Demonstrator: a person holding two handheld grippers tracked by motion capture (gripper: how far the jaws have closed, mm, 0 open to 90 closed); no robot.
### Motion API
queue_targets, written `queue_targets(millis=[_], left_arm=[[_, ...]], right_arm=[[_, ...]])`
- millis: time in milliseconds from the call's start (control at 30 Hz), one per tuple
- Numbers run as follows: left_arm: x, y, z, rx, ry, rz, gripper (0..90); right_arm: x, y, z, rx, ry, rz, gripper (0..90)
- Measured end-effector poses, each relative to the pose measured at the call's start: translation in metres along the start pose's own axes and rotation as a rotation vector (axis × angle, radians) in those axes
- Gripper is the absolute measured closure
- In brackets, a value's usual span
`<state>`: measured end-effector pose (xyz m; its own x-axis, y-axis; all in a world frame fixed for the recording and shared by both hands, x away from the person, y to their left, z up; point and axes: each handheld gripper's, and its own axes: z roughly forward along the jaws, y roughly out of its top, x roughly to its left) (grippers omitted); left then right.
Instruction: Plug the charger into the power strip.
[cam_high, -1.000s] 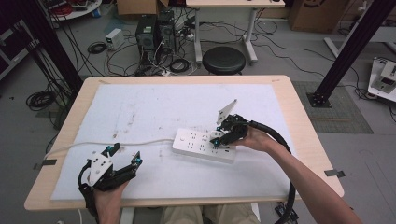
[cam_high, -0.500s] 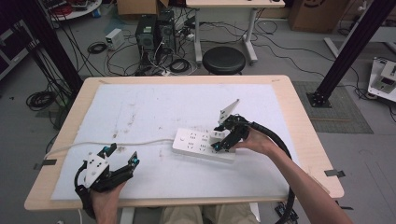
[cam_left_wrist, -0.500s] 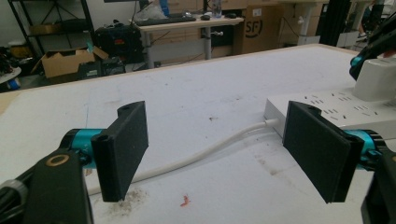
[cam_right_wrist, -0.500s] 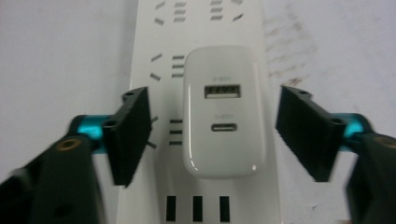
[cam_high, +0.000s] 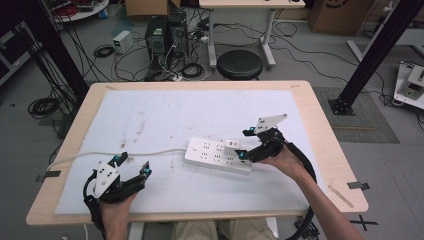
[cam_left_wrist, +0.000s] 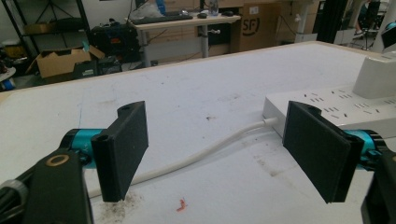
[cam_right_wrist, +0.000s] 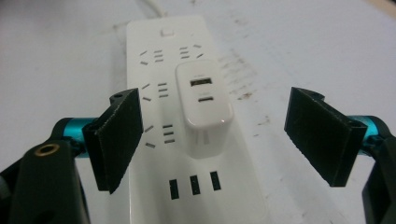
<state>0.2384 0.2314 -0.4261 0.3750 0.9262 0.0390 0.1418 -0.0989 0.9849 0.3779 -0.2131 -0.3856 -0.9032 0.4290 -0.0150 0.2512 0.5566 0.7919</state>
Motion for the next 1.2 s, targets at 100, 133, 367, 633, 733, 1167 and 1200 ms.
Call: queue_targets(millis=[100, 133, 367, 633, 733, 1167, 1200], left_arm=[[0.001, 0.0, 0.001, 0.001, -0.001, -0.002, 22.5], [0.001, 0.001, 0.001, 0.005, -0.005, 0.002, 22.5], [0.001, 0.001, 0.004, 0.01, -0.01, 0.007, 22.5], [-0.001, 0.003, 0.009, 0.013, -0.011, 0.012, 22.5], [-0.002, 0.003, 0.01, 0.018, -0.014, 0.011, 22.5], [-0.002, 0.003, 0.013, 0.023, -0.014, 0.015, 22.5], [-0.002, 0.003, 0.014, 0.024, -0.015, 0.014, 22.5]], right_arm=[[0.002, -0.006, -0.007, -0.027, -0.044, 0.015, 19.9], [0.003, -0.013, -0.015, -0.07, -0.077, 0.043, 19.9], [0.011, -0.038, -0.035, -0.219, -0.261, 0.146, 19.9], [0.026, -0.057, -0.048, -0.29, -0.374, 0.225, 19.9], [0.035, -0.066, -0.053, -0.334, -0.416, 0.257, 19.9], [0.047, -0.096, -0.067, -0.373, -0.451, 0.357, 19.9], [0.047, -0.096, -0.067, -0.373, -0.451, 0.357, 19.9]])
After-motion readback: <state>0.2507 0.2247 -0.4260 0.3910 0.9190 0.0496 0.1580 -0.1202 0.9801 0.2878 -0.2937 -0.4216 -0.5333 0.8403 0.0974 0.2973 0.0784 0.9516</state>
